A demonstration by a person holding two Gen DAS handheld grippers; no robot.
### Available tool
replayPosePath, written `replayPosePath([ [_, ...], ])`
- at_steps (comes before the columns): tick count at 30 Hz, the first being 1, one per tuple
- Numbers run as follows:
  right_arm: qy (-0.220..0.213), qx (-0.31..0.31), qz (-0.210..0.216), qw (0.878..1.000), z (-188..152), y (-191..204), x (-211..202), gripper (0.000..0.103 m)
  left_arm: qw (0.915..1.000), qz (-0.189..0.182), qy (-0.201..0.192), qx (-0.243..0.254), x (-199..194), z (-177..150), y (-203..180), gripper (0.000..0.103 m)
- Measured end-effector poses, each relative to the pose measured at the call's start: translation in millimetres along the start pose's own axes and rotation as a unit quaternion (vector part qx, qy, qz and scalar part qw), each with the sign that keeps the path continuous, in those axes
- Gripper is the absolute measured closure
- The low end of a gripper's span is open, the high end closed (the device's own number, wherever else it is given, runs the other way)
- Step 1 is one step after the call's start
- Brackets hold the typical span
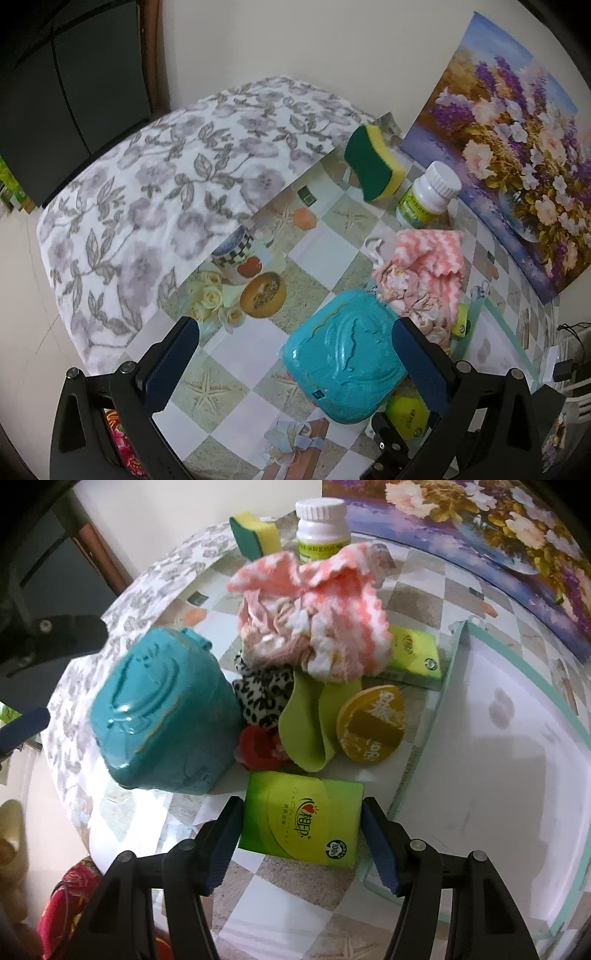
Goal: Organize soft objects
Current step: 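Reach the right tool to the green tissue packet and close on it, then lift the green packet with the right tool while the left tool grasps the pink floral cloth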
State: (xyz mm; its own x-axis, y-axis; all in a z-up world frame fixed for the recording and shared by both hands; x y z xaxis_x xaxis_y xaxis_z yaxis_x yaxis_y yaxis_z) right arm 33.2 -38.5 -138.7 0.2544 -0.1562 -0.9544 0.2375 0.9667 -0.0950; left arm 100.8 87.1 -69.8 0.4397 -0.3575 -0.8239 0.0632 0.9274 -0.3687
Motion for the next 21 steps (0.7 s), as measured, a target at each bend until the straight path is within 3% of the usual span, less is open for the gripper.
replayPosePath([
  [10,-0.024,0.05,0.013,0.998,13.1,-35.0,-39.4,0.036,0.9983,-0.028,-0.022,0.047,-1.1,13.3,-33.1,0.0],
  [21,-0.065,0.157,-0.015,0.985,29.1,-119.7,-77.8,0.036,0.9932,-0.061,0.031,0.094,22.5,14.8,-80.0,0.0],
])
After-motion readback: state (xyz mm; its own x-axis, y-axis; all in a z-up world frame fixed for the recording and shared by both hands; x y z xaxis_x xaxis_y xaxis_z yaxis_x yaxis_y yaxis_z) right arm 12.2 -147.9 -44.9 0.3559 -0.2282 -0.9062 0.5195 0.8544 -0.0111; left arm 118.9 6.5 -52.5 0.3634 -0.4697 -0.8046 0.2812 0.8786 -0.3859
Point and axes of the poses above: each gripper's, at about its wrist camera, not at the fingertips, and x roughly the way its jaws point, y to its left, z to its top, the point moved 8 cm from there along x, roughly the way its jaws point, and after that the axes turned 13 degrees about -z, right-handed, at the moved point
